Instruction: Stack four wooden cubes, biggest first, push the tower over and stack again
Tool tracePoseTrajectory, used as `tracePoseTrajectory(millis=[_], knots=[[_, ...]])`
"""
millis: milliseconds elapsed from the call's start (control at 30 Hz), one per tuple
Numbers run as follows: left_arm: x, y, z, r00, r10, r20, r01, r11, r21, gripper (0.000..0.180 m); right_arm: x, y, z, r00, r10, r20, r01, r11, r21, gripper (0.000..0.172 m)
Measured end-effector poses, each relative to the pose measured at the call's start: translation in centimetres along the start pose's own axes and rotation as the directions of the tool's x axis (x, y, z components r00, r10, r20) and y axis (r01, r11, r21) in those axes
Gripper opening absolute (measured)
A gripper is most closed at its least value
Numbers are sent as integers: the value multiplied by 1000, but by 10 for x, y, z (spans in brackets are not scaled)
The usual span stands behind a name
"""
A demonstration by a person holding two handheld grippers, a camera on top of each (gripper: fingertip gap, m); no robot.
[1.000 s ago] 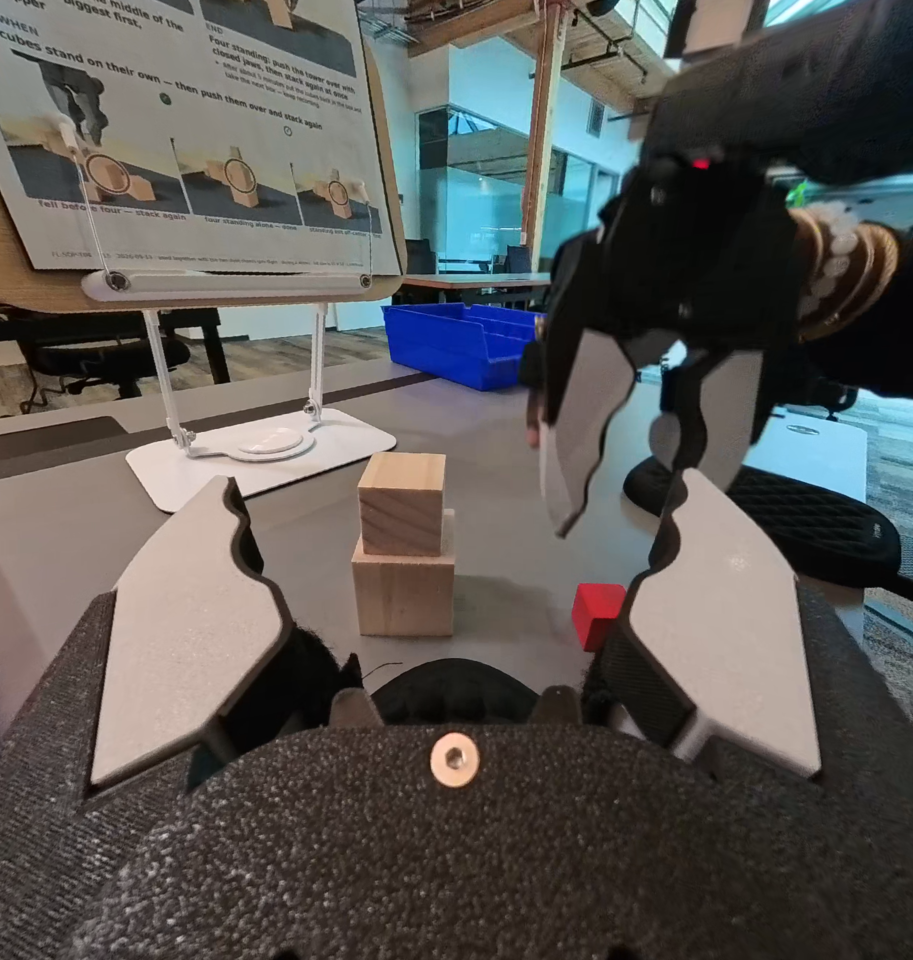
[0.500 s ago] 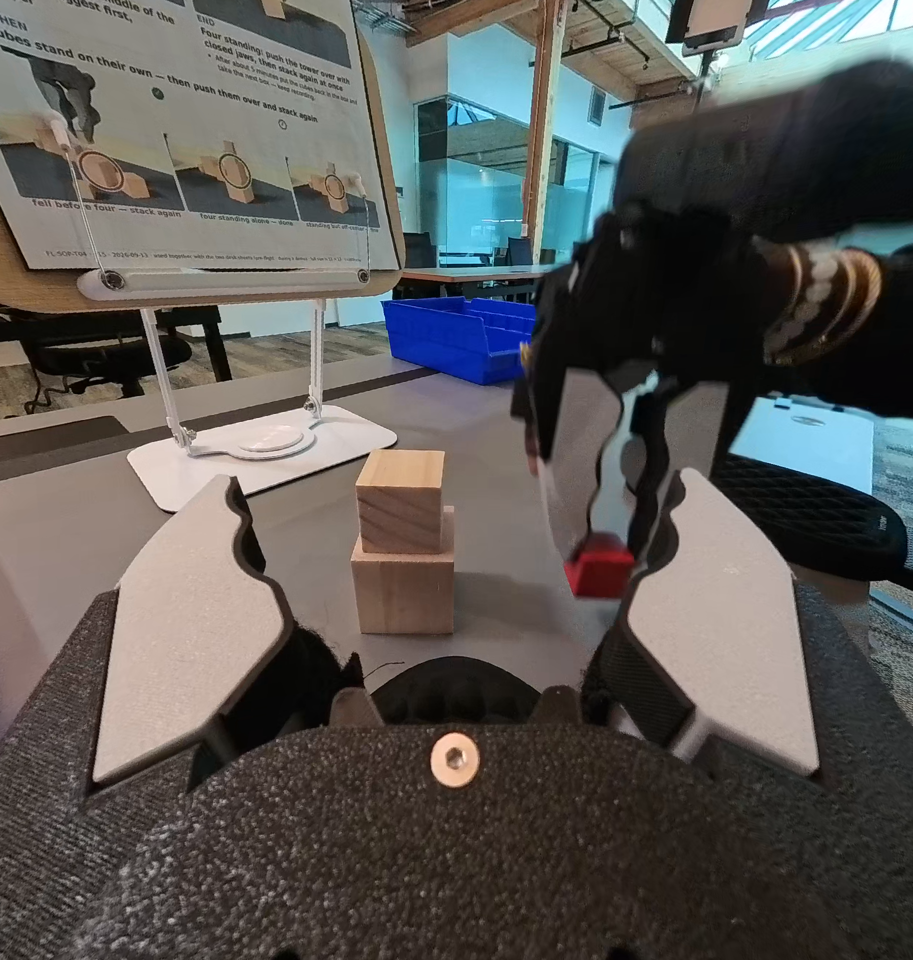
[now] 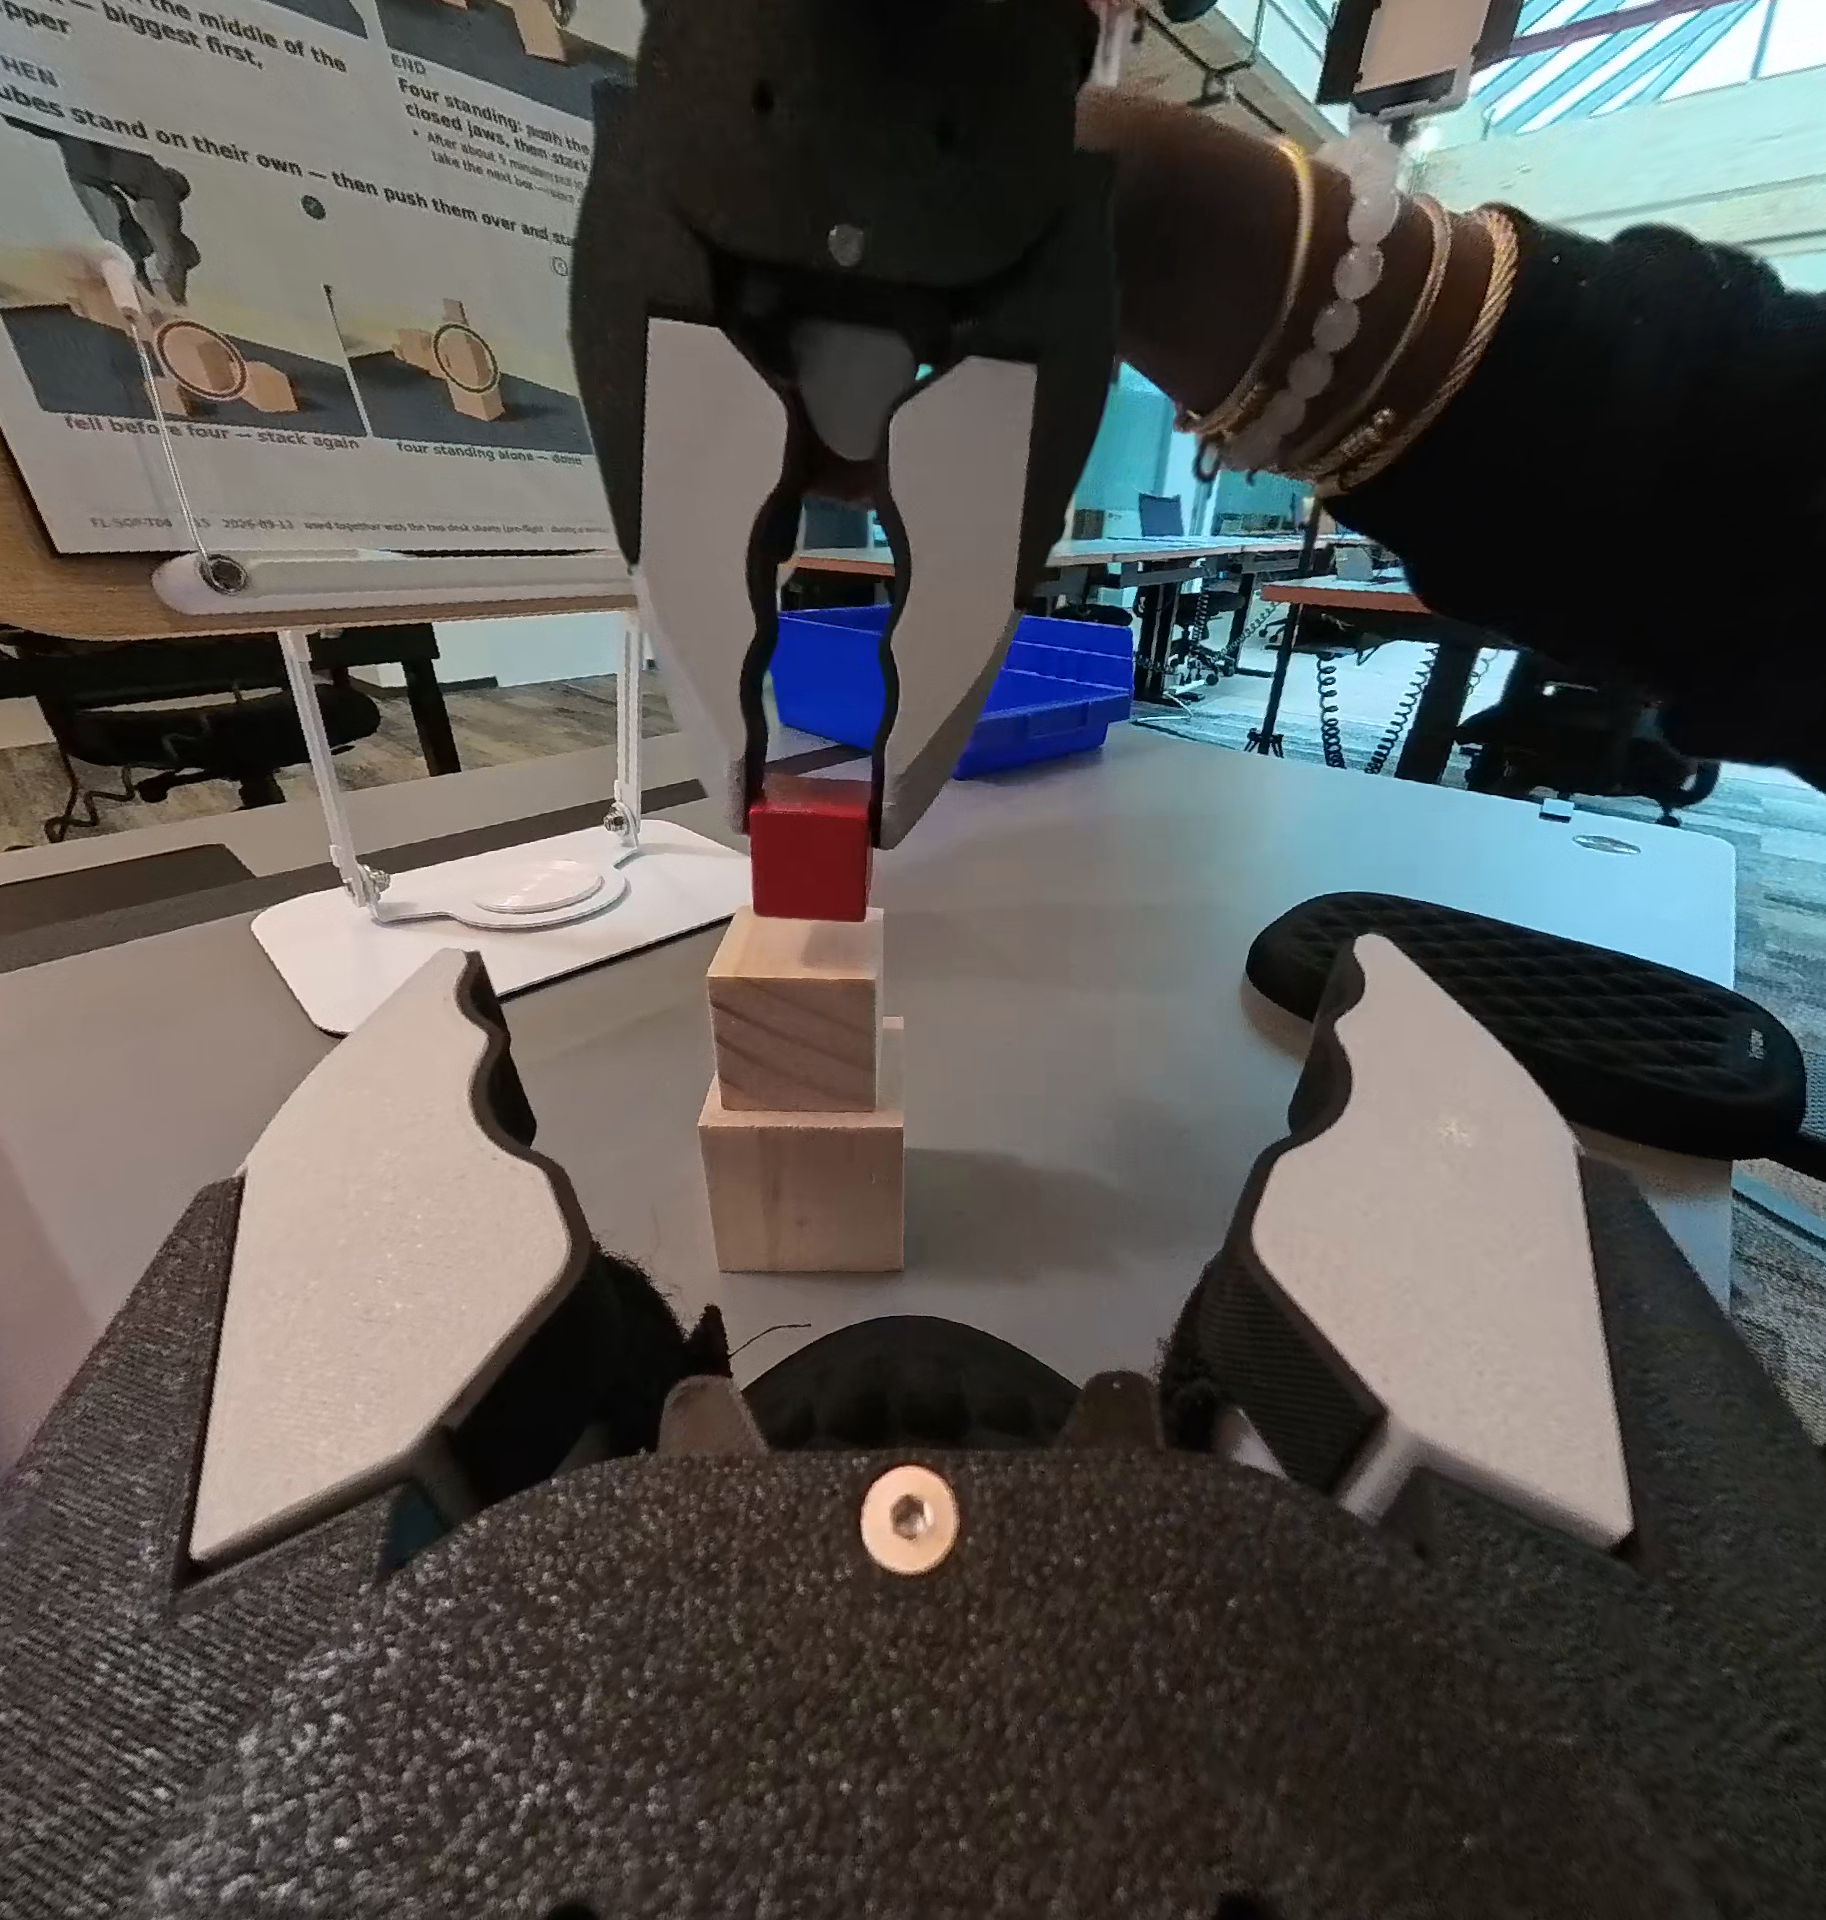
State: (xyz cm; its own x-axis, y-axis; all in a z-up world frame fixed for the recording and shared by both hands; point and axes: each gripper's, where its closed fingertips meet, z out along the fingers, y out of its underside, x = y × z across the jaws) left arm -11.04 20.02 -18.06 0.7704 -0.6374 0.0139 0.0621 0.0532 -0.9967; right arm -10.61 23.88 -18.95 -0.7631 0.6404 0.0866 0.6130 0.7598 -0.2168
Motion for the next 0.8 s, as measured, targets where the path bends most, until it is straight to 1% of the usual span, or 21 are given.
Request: tracePoseTrajectory(millis=[167,433,633,667,733,800], knots=[[2,1,1,1000,19,-1,-19,1000,-8,142,2,1,4,999,-1,44,1,1000,-12,26],[2,1,1,1000,24,-1,-24,1000,-10,142,3,5,11,999,2,49,-1,1000,-28,26],[2,1,1,1000,20,0,-20,1000,-9,142,3,5,12,999,24,42,-23,1000,-10,26],[2,1,1,1000,20,-1,-20,1000,-9,141,2,5,12,999,29,45,-29,1000,-6,29],[2,1,1,1000,21,-1,-21,1000,-9,141,2,3,12,998,51,40,-52,999,12,45],[2,1,1,1000,20,0,-20,1000,-11,141,4,1,8,998,63,9,-63,997,39,51]])
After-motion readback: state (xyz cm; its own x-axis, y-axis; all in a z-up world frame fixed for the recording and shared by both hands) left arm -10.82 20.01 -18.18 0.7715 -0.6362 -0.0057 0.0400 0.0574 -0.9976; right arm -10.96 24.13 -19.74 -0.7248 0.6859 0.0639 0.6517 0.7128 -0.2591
